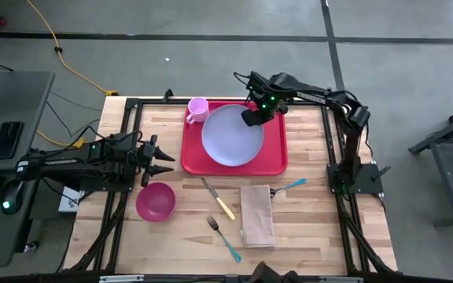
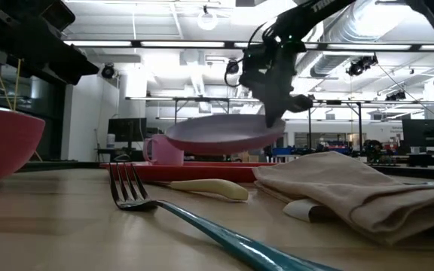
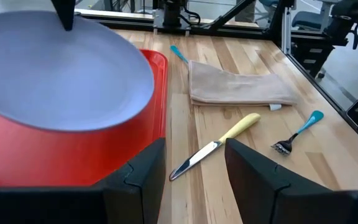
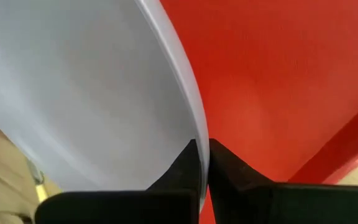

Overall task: Set up tray
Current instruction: Put the light blue plate on the bottom left of the orange serving tray

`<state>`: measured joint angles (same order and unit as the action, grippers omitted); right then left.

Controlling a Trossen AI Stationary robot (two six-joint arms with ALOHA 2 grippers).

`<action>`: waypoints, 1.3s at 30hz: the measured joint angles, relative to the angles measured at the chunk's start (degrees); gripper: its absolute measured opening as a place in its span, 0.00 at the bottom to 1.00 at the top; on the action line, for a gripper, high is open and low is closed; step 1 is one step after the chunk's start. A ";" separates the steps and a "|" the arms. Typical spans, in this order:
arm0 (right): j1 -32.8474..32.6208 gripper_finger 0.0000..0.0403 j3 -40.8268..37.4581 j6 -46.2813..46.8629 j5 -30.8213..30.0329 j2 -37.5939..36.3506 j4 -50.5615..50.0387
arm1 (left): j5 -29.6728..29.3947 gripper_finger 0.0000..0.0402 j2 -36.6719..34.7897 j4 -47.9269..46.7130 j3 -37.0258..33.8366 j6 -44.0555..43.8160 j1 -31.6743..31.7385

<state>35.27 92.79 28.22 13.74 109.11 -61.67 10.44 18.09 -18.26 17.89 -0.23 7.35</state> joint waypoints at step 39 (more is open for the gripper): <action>0.20 0.00 -0.02 2.98 3.12 8.78 9.17 | 0.02 0.48 -0.02 0.00 0.00 0.11 0.00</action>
<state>35.46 92.77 31.20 16.86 117.89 -52.50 10.46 18.07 -18.26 17.89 -0.12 7.35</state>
